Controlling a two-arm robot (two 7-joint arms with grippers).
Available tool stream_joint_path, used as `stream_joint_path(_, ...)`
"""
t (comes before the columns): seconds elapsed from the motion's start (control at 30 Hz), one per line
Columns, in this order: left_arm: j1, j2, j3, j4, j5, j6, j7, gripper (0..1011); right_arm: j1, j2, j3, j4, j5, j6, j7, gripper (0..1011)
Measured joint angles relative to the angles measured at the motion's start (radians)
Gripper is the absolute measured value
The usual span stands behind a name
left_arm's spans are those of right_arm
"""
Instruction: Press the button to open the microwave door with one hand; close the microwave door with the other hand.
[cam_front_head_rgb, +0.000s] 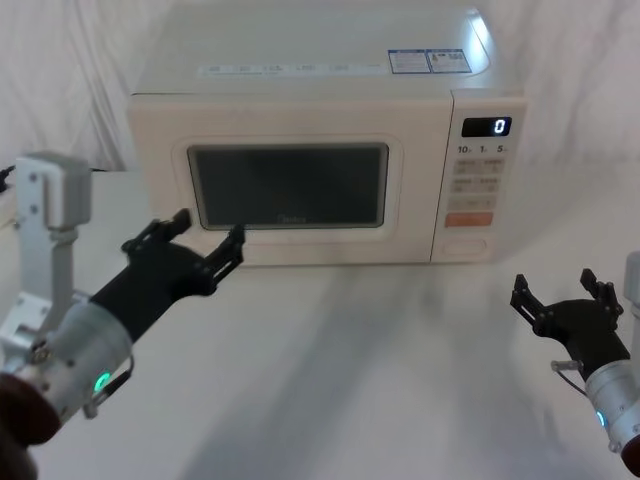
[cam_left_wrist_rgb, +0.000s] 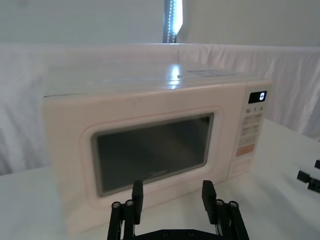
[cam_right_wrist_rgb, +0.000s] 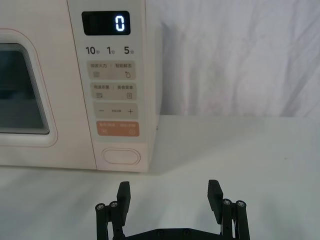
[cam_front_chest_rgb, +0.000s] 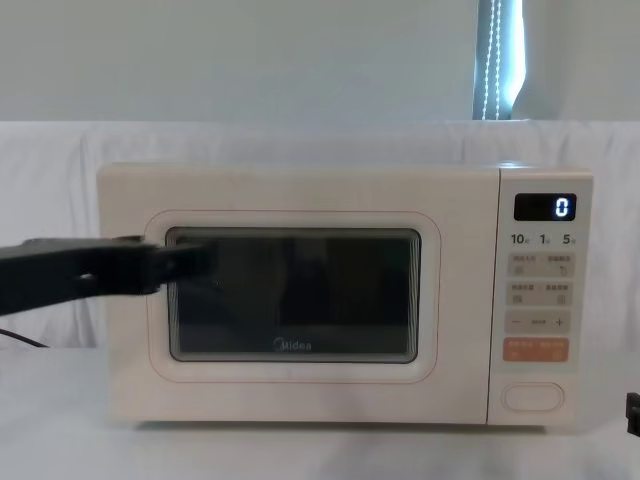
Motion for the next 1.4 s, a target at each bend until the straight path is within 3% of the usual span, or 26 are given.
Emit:
stream_joint_path(0.07,0.024,0.006,-0.012,-0.009,-0.002,-0.013,0.002,773,0.000,0.000,0.000,0.000,0.000,0.000,0.000,1002)
stream_joint_path(0.13,0.057,0.012,-0.032,-0.019,-0.006,-0.033,0.006,874,0.000,0.000,0.000,0.000,0.000,0.000,0.000,1002)
stream_joint_path(0.3,0.127,0.018,-0.066,-0.027,-0.002,-0.085,0.022,1000,0.000,0.000,0.000,0.000,0.000,0.000,0.000,1002)
stream_joint_path(0.67,0.234,-0.008,-0.110,-0.004,0.055,-0.169,0.055,1001,0.000,0.000,0.000,0.000,0.000,0.000,0.000,1002)
stream_joint_path(1.2,0.266,-0.086,-0.148,0.061,0.093,-0.210,0.078,1001,0.000,0.000,0.000,0.000,0.000,0.000,0.000,1002)
stream_joint_path(1.4,0.266,-0.085,-0.147,0.061,0.094,-0.211,0.079,1001,0.000,0.000,0.000,0.000,0.000,0.000,0.000,1002)
